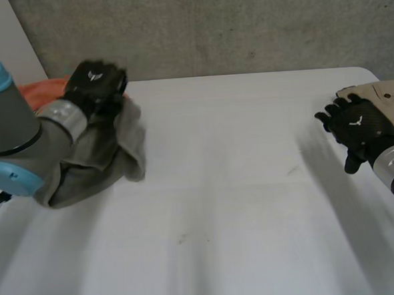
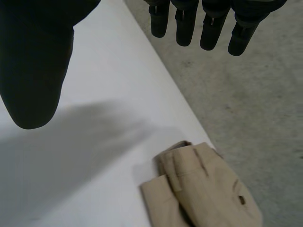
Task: Fold the laundry.
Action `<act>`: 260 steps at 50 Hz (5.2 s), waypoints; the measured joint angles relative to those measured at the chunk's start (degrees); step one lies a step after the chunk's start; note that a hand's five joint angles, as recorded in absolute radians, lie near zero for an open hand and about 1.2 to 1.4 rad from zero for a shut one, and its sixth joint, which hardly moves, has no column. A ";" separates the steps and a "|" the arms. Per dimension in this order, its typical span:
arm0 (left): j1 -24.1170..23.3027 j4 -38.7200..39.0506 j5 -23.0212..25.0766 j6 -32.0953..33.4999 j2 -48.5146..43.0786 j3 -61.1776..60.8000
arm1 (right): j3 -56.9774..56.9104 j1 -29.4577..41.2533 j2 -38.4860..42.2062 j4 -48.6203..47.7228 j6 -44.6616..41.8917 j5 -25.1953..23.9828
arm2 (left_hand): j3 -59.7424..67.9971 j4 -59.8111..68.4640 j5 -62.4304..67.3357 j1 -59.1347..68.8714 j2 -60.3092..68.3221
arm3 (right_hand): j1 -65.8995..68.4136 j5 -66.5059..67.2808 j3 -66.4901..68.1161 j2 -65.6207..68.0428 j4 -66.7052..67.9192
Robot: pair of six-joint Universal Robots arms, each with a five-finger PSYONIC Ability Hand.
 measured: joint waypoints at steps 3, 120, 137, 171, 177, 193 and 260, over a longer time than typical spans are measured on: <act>-5.44 2.50 0.10 -7.78 4.05 0.09 | 0.00 -0.19 -2.41 0.03 1.81 0.85 | 0.03 0.02 0.00 0.00 0.02 | 0.00 0.00 0.00 0.00 0.00; 10.34 -11.77 12.31 7.98 28.59 -22.81 | -19.16 13.61 -12.34 31.73 2.75 9.83 | 0.04 0.01 0.47 -1.09 0.01 | 50.16 55.17 54.97 54.50 56.08; -0.56 6.16 2.92 6.55 7.03 -1.46 | -42.58 10.05 9.12 24.15 1.01 11.35 | 0.33 0.07 0.47 -1.09 0.15 | 50.63 55.17 55.73 54.50 56.22; -9.36 20.77 -2.71 1.00 5.87 -27.18 | -24.32 2.73 19.08 18.44 -4.70 -3.59 | 0.42 0.28 1.03 -1.17 0.23 | 47.76 48.87 48.39 48.26 48.92; -9.24 20.56 -2.89 0.72 6.75 -27.00 | -21.57 1.82 17.47 18.17 5.57 -1.37 | 0.43 0.28 1.03 -1.17 0.24 | 29.26 28.20 29.88 29.61 29.36; -9.16 18.78 -2.72 0.44 9.98 -27.32 | -13.27 0.41 11.22 24.03 24.84 -1.75 | 0.43 0.28 1.03 -1.17 0.24 | 13.49 11.38 14.02 13.67 12.90; -2.78 10.39 -5.91 4.31 1.01 9.67 | -43.26 6.99 11.92 4.65 -4.97 16.82 | 0.51 0.29 2.42 -1.17 0.29 | 52.11 54.42 55.87 54.98 56.27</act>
